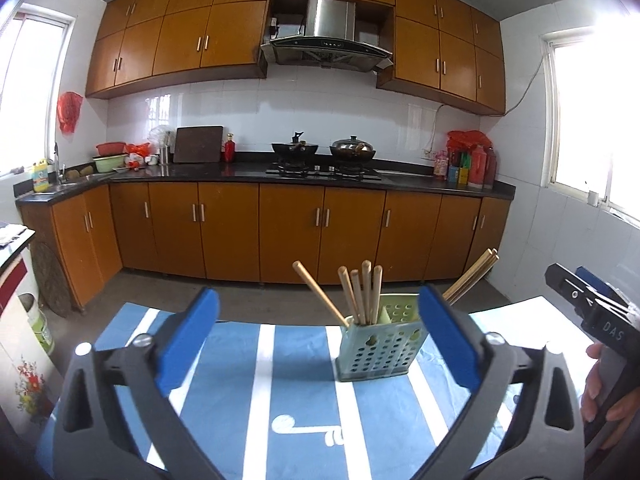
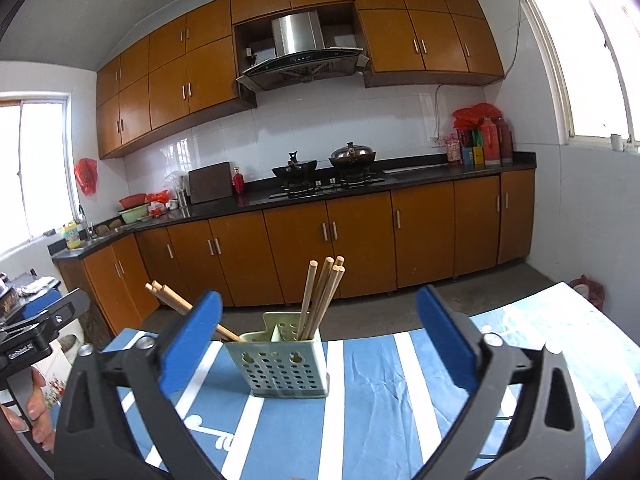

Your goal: Organize utensils

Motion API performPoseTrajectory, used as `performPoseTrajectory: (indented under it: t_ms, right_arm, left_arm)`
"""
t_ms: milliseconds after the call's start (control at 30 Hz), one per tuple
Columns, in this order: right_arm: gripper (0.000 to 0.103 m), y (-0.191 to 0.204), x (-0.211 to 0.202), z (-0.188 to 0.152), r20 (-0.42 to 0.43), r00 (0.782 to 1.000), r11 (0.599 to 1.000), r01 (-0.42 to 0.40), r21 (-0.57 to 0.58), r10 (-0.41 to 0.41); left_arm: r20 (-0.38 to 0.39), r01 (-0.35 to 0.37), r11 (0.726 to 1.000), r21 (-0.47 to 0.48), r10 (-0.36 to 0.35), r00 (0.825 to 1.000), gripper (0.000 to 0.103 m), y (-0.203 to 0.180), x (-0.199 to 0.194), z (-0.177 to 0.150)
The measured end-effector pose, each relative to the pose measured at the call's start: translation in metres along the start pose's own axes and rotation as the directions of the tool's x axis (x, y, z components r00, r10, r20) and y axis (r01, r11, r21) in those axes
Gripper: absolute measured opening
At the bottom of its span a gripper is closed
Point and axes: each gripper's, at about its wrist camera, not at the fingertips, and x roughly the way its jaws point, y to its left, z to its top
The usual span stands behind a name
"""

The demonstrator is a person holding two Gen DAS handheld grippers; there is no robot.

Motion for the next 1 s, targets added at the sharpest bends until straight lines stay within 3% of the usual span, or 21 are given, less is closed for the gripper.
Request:
performPoseTrajectory:
  t_ms: [467, 1000]
  right_arm:
    - [0.101, 0.005, -0.038, -0.022, -0.015, 0.999, 0.998, 0.052, -0.028, -0.053]
    - [0.101, 0.014, -0.095, -0.099, -0.027, 0.999, 0.997, 0.026, -0.075, -0.028]
  left_arm:
    - [-0.019, -0.021, 0.999, -0.035, 0.021, 1.0, 0.099, 0.007, -0.035, -0.018]
    - [0.012, -0.059, 0.998, 0.009, 0.059, 0.998, 0.099, 0.001, -0.094, -0.1]
